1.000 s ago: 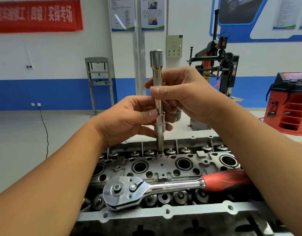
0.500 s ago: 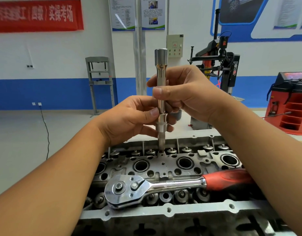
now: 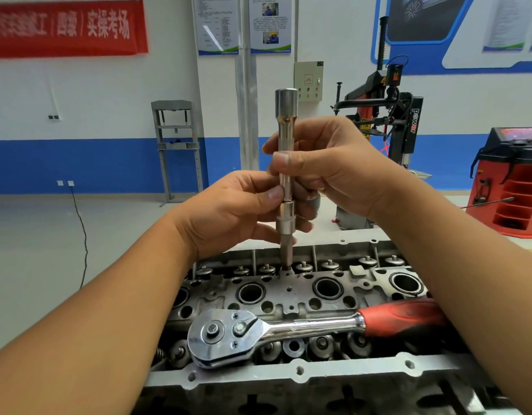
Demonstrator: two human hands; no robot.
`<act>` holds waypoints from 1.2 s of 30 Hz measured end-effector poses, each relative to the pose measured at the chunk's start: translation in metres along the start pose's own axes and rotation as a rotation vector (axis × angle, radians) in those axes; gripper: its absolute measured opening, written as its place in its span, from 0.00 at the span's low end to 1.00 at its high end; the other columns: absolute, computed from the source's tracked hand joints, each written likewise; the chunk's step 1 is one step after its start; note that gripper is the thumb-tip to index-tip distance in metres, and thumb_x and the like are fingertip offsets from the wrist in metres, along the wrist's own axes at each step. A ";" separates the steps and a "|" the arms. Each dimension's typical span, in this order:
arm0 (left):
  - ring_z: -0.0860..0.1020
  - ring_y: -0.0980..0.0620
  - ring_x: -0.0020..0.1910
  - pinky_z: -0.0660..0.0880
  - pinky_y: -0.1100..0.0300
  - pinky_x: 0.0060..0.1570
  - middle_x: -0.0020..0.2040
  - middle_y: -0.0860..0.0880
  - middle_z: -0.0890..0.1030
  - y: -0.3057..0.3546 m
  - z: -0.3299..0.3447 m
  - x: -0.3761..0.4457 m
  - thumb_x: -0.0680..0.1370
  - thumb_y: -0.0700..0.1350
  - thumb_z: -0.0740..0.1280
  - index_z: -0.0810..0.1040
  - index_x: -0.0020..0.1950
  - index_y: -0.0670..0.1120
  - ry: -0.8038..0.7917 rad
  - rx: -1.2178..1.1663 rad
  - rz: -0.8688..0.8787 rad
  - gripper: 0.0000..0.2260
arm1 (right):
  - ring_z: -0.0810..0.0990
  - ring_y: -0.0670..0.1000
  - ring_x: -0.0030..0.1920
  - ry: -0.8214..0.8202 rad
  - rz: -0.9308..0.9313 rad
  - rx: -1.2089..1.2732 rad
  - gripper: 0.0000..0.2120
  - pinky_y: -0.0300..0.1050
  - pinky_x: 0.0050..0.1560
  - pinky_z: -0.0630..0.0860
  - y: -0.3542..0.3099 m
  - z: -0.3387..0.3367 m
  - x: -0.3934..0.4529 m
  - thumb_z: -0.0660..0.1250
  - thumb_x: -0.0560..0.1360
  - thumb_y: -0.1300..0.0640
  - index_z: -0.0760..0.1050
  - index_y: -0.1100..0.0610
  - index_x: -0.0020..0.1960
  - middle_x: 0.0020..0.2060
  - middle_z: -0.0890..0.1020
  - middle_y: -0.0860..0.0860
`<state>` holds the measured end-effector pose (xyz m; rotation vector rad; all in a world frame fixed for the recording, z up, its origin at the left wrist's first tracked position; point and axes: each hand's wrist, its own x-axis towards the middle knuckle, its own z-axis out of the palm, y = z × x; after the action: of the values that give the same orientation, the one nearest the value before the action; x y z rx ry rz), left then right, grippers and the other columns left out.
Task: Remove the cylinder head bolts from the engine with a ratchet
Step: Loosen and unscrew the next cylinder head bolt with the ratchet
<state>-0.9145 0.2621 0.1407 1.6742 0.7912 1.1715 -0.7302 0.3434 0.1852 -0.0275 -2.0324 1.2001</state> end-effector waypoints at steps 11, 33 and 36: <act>0.84 0.39 0.56 0.82 0.43 0.52 0.55 0.41 0.85 0.002 0.004 0.002 0.79 0.50 0.68 0.84 0.61 0.47 0.017 0.008 0.027 0.14 | 0.73 0.45 0.24 0.067 0.002 -0.026 0.07 0.41 0.28 0.69 0.001 0.000 0.001 0.78 0.70 0.59 0.80 0.59 0.42 0.31 0.79 0.56; 0.85 0.45 0.51 0.82 0.48 0.48 0.49 0.45 0.85 0.001 0.001 0.005 0.73 0.44 0.73 0.86 0.55 0.46 0.095 0.077 0.091 0.11 | 0.69 0.48 0.25 0.013 0.047 -0.027 0.19 0.42 0.27 0.66 -0.006 0.001 -0.001 0.73 0.75 0.57 0.77 0.74 0.51 0.35 0.84 0.55; 0.84 0.48 0.45 0.82 0.50 0.45 0.45 0.47 0.84 0.002 0.002 0.006 0.72 0.43 0.75 0.84 0.53 0.44 0.148 0.086 0.101 0.11 | 0.68 0.48 0.25 0.036 0.020 -0.041 0.09 0.42 0.28 0.67 -0.005 0.000 -0.001 0.75 0.72 0.58 0.79 0.61 0.39 0.28 0.76 0.53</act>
<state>-0.9103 0.2660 0.1440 1.7295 0.8669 1.3611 -0.7279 0.3405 0.1881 -0.0884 -2.0298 1.1621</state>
